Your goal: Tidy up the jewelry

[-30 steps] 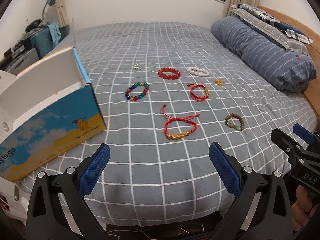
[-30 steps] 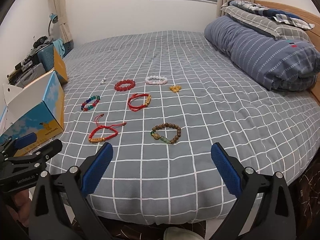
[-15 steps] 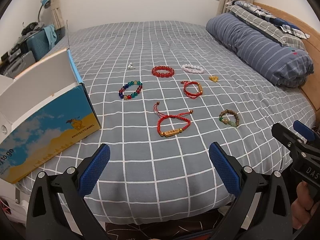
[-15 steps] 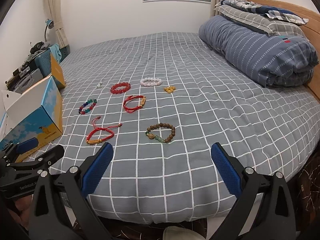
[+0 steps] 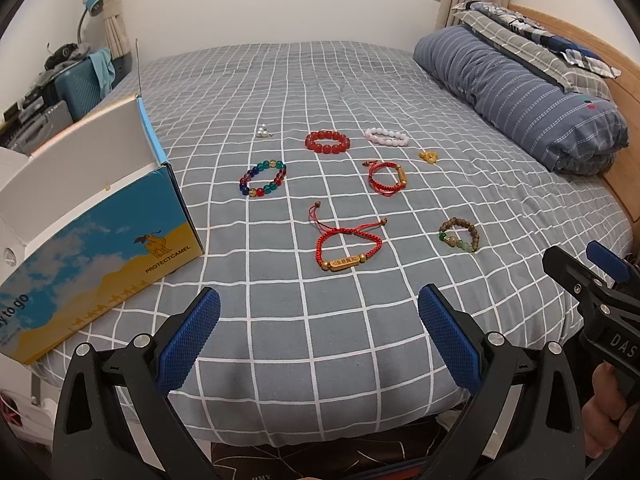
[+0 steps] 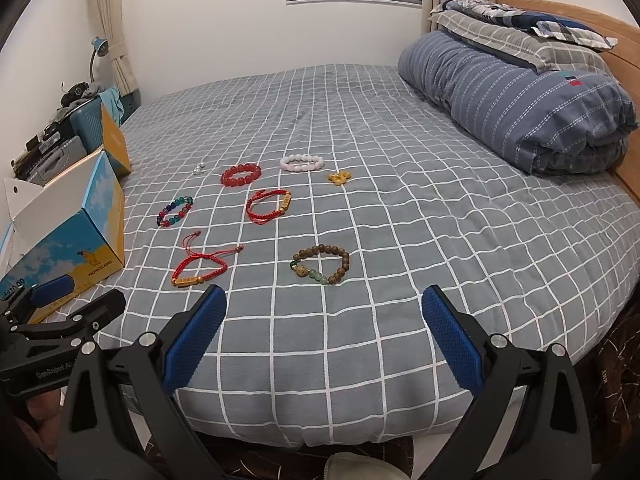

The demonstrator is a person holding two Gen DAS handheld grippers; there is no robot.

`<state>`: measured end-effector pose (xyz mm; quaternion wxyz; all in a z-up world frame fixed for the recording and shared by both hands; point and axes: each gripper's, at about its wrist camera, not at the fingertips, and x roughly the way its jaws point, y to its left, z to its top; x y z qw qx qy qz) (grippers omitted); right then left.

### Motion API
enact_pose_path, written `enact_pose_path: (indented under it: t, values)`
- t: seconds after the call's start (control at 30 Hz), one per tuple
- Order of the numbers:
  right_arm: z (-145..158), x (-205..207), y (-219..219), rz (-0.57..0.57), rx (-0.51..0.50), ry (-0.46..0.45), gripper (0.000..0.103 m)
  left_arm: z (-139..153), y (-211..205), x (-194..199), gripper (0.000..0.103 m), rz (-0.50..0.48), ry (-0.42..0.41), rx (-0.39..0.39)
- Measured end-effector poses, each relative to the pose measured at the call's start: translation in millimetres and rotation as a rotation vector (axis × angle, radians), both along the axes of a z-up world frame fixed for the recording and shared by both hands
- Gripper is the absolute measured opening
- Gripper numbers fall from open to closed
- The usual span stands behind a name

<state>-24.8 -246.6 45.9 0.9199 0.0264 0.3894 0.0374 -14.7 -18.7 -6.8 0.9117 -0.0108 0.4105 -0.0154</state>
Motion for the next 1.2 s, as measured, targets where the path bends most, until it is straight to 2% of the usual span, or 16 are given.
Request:
enact_pose_path:
  t: [0.33,1.2]
  values:
    - [5.0,-1.8,-0.4,0.000,0.010,-0.011,0.094,0.7,0.1,0.5,0.097,0.020,0.005,0.003]
    - [-9.0,24.4,1.4,0.021,0.015,0.045,0.094,2.3,-2.9,16.5,0.097,0.029,0.008,0.018]
